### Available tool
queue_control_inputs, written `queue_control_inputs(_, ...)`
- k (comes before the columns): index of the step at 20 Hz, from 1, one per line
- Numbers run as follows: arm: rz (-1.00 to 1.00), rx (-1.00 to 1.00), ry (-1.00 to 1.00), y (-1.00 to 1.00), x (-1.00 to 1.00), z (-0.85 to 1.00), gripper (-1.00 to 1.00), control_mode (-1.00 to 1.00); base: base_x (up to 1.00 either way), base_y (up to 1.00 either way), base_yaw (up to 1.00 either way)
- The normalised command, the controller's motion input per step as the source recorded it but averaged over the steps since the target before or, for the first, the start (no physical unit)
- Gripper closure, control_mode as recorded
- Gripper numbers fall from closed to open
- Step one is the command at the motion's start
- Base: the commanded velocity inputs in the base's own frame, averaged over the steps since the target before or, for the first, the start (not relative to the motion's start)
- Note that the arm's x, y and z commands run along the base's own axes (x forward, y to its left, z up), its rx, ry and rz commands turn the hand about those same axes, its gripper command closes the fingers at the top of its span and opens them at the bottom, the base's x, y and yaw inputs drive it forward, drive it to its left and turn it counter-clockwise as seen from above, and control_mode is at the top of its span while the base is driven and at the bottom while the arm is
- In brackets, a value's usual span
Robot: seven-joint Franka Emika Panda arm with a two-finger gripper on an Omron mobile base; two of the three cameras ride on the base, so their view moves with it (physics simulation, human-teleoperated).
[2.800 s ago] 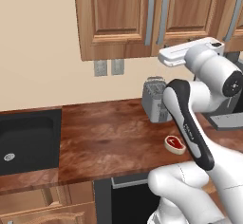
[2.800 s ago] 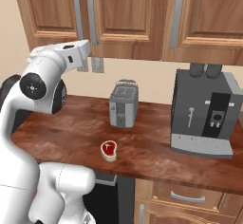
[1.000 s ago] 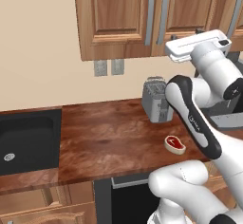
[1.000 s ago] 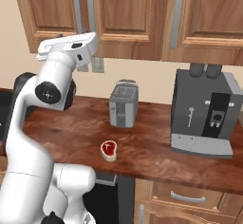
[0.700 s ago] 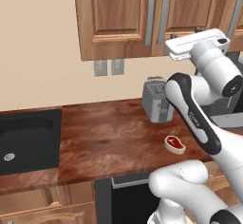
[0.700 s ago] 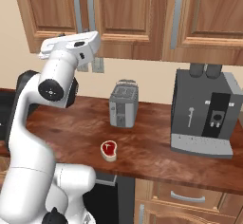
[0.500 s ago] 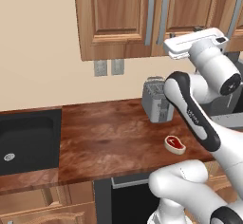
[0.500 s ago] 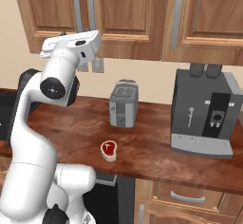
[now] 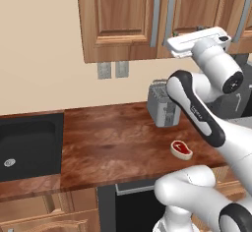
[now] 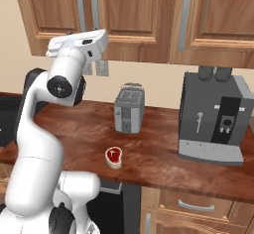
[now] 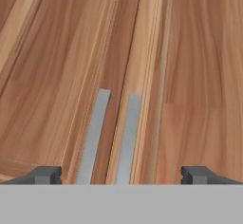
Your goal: Retrieve the tupperware from the cabinet, then place the raw meat into the tupperware to avoid contamination.
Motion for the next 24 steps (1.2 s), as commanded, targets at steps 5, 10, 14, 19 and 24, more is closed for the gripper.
queue_control_inputs(5, 0.00, 0.00, 0.00, 0.00, 0.23, 0.00, -1.00, -1.00, 0.00, 0.00, 0.00)
queue_control_inputs(10, 0.00, 0.00, 0.00, -0.01, 0.21, 0.00, -1.00, -1.00, 0.00, 0.00, 0.00)
queue_control_inputs(14, 0.00, 0.00, 0.00, 0.00, 0.22, 0.00, -1.00, -1.00, 0.00, 0.00, 0.00)
queue_control_inputs(19, 0.00, 0.00, 0.00, 0.00, 0.21, 0.00, -1.00, -1.00, 0.00, 0.00, 0.00)
queue_control_inputs(24, 0.00, 0.00, 0.00, 0.00, 0.22, 0.00, -1.00, -1.00, 0.00, 0.00, 0.00)
